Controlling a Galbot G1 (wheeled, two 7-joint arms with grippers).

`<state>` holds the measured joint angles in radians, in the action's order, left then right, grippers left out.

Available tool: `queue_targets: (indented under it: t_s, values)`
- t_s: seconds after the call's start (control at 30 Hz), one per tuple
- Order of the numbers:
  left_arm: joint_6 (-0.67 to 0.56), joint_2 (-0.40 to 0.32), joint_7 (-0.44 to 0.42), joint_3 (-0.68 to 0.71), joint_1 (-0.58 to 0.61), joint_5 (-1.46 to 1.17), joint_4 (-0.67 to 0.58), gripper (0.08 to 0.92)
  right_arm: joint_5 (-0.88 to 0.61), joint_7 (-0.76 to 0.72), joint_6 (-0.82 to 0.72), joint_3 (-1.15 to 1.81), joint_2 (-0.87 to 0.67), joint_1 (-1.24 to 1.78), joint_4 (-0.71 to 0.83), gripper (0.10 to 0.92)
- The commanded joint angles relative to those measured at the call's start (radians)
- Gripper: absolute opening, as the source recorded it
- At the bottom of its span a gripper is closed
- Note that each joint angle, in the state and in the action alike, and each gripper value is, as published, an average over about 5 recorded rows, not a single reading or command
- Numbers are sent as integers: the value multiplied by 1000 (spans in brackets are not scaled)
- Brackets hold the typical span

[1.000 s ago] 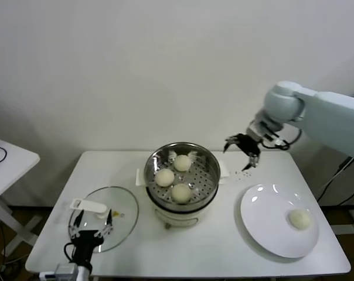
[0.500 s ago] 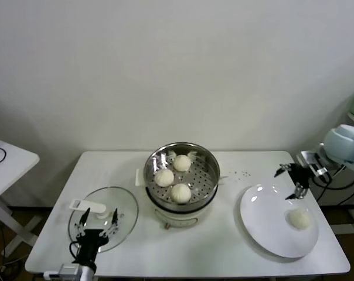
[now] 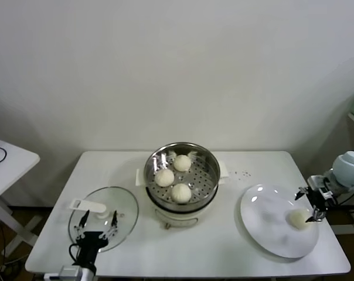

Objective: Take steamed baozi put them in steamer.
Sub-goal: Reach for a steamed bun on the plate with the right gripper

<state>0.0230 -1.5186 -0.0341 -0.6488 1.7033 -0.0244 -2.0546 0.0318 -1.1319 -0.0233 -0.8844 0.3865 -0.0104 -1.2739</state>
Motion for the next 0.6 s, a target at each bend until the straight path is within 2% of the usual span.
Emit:
queue_targets:
  t_s: [0.03, 0.6]
  values:
    - [2, -2, 0, -1, -2, 5, 4, 823, 94, -8, 8, 56, 44, 92, 90, 823]
    - [3, -5, 0, -3, 0, 11, 11, 823, 137, 8, 25, 68, 85, 122, 108, 823]
